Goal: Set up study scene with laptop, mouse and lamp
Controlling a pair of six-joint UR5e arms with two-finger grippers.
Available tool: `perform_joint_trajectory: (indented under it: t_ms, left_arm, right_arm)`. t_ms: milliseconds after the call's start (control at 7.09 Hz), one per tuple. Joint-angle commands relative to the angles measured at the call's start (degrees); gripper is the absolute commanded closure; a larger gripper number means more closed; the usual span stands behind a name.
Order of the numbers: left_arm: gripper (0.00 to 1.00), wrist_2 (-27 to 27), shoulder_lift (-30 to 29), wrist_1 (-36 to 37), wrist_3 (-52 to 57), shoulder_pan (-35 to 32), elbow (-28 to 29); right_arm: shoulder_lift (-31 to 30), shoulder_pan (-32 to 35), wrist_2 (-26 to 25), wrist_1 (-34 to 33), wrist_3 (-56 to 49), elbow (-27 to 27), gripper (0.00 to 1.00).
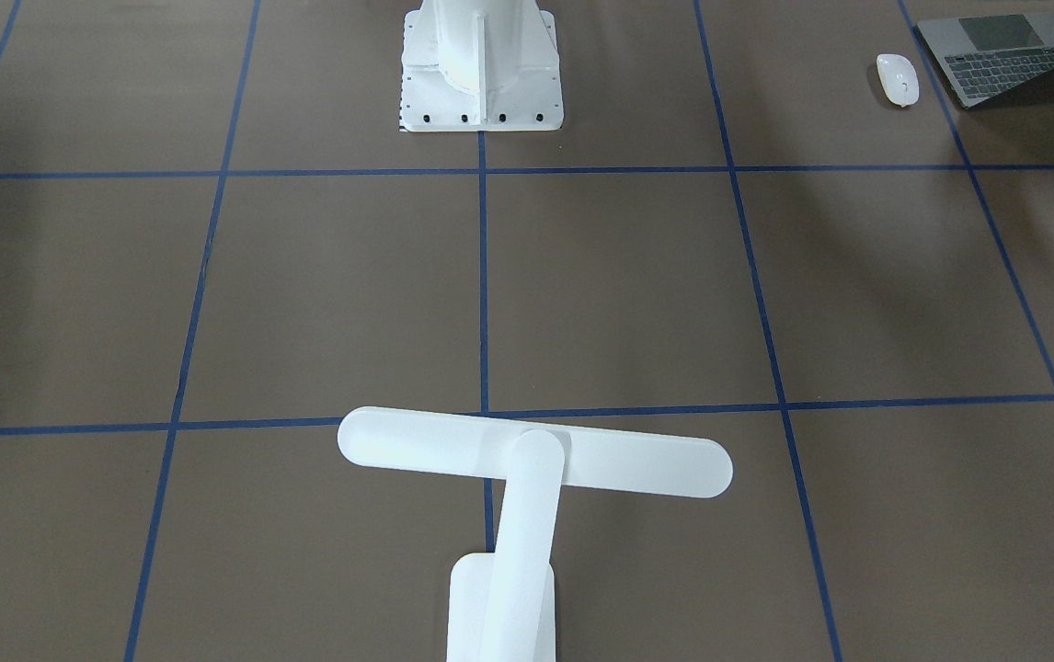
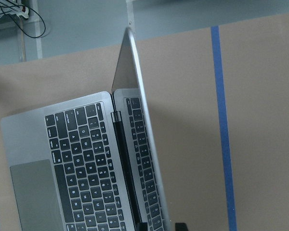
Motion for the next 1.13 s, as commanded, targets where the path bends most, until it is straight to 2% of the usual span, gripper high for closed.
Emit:
perform_joint_trajectory:
  t_ms: [0, 564, 846, 987]
  left_arm:
    - [1.0, 0.4, -0.5, 4.8, 1.1, -1.2, -3.4]
    - [1.0, 0.4, -1.9, 5.0, 0.9, -2.4, -5.4]
    - [1.0, 0.8, -5.5, 5.5, 0.4, -2.2, -6.1]
    - [1.0, 1.7, -9.1, 9.7, 0.4, -2.3, -7.7]
  right_arm:
    - [-0.3, 0.1, 0.1, -0.1, 0.1, -0.1, 0.01]
    - [-1.2, 0.1, 1.8, 0.0, 0.1, 0.3, 0.01]
    - [-1.5, 0.1, 2.5, 0.0, 0.2, 0.3, 0.01]
    - [-1.8, 0.1, 2.6, 0.0, 0.4, 0.7, 0.01]
